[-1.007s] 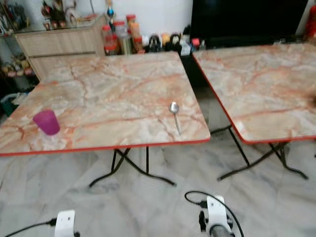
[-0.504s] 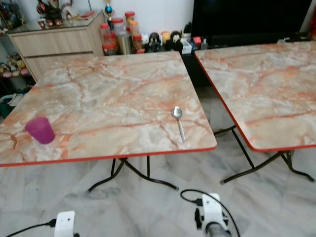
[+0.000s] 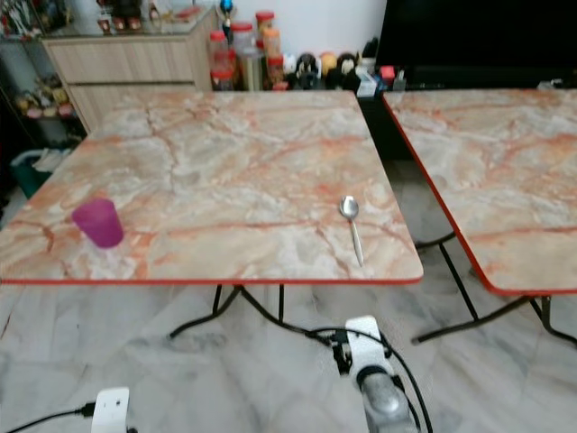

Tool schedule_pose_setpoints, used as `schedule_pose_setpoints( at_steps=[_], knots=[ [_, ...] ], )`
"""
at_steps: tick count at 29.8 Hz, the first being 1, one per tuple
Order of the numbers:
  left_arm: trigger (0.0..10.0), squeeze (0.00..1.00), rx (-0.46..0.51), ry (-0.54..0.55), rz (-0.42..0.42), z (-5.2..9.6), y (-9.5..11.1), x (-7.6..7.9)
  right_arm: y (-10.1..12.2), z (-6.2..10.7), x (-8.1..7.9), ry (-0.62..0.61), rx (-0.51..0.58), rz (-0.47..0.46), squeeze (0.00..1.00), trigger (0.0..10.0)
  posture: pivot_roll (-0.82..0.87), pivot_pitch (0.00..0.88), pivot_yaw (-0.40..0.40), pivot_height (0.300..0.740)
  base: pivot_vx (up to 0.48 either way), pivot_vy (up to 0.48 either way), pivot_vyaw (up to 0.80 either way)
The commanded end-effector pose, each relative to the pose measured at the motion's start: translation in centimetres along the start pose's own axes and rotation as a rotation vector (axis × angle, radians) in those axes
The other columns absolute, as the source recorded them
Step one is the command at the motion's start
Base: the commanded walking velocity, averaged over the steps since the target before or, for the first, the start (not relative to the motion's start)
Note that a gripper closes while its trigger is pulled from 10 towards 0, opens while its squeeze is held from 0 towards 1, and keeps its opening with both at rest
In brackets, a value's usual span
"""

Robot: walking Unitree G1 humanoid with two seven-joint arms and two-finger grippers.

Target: Setting the table

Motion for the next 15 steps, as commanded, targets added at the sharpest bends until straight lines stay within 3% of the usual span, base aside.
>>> schedule_pose_setpoints(
  at_steps=[1,6,15],
  knots=[
    [10.0,0.00,-0.008,0.003,0.001,0.0,-0.1,0.0,1.5,-0.2,-0.2,0.007,0.088,-0.001,0.00,10.0,0.00,0.000,0.007,0.719,0.000,0.000,0.00],
    [10.0,0.00,-0.006,0.003,-0.002,0.0,-0.1,-0.1,3.9,-0.1,-0.6,0.019,0.251,0.019,0.00,10.0,0.00,0.000,0.006,0.719,0.000,0.000,0.00],
    [10.0,0.00,-0.004,0.002,-0.007,0.0,-0.1,-0.1,7.2,0.2,-1.1,0.019,0.407,0.009,0.00,10.0,-0.01,0.000,0.007,0.719,0.000,0.000,0.00]
  ],
)
Point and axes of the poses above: a point about 5 cm out from each wrist's last joint towards the gripper, its own z axis pointing back from the gripper into the wrist, its own y axis along the axis of the wrist's last joint, x = y × z, the point moved 1 cm from there along -z, pointing out of the wrist towards the gripper
